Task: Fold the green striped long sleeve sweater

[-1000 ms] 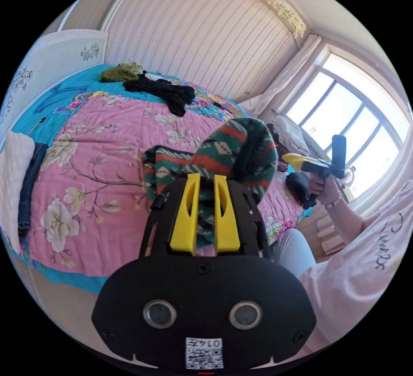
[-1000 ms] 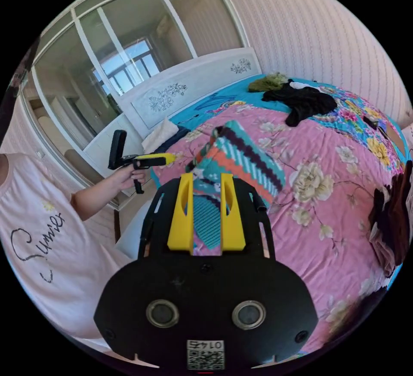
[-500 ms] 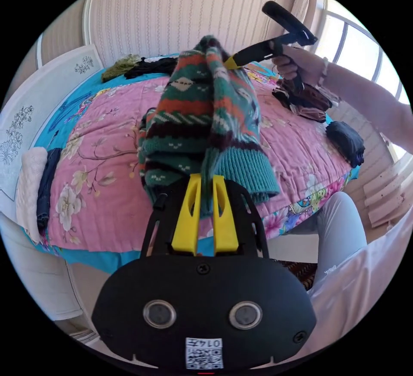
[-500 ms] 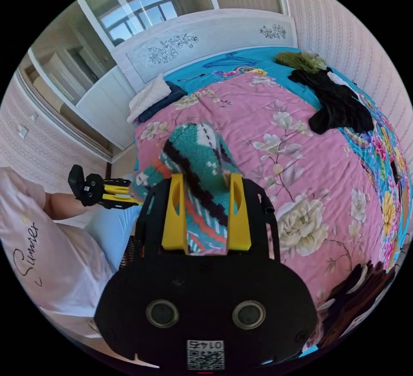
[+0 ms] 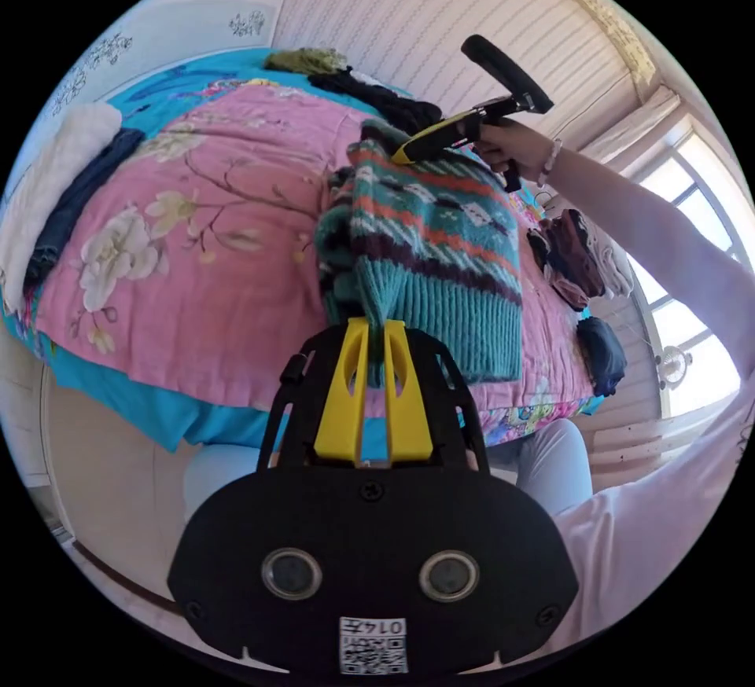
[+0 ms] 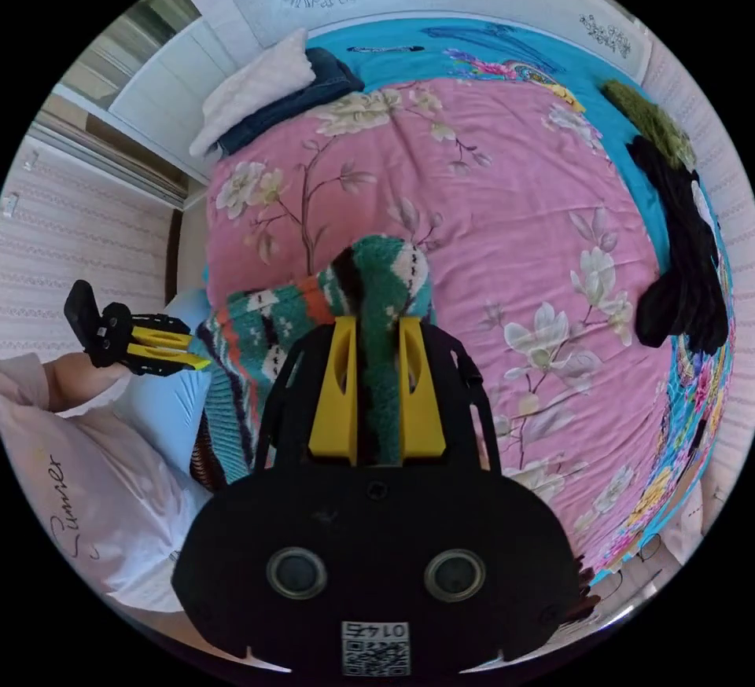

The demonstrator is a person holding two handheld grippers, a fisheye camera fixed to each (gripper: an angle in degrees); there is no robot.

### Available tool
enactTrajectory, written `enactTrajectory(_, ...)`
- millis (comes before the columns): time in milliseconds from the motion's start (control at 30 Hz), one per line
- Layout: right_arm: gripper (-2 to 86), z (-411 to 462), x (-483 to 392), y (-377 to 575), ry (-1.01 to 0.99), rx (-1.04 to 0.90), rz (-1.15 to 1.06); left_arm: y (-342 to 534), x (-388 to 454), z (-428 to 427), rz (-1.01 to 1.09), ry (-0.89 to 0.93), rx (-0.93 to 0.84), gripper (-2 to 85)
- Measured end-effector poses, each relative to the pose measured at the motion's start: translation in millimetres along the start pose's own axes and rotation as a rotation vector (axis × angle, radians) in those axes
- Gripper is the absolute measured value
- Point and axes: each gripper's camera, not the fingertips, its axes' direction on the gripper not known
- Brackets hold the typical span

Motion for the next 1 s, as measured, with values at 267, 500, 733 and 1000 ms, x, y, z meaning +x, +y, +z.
enactTrajectory(267,9.6,16.8,54.4,-11.3,-0.124,0.014,0.163,-1.3,-11.3,4.0,-0.040,0.017,0.000,3.4)
enactTrajectory(500,10.4,-85.4,61.4,90.5,-0.200,0.544,0.241,-12.8,18.3,-51.4,0.147,-0.127,0.062,7.1)
enactTrajectory(733,6.2,-65.9,69.1,213.3,0.004,0.588,0.555,-26.8,44.5,-81.5,0.246,-0.283,0.193,4.2)
enactTrajectory(1000,6.6,-19.0,101.5,165.1,-0.016,0.488,0.638,-94.0,78.2,-26.5,0.386,-0.266,0.118,0.1)
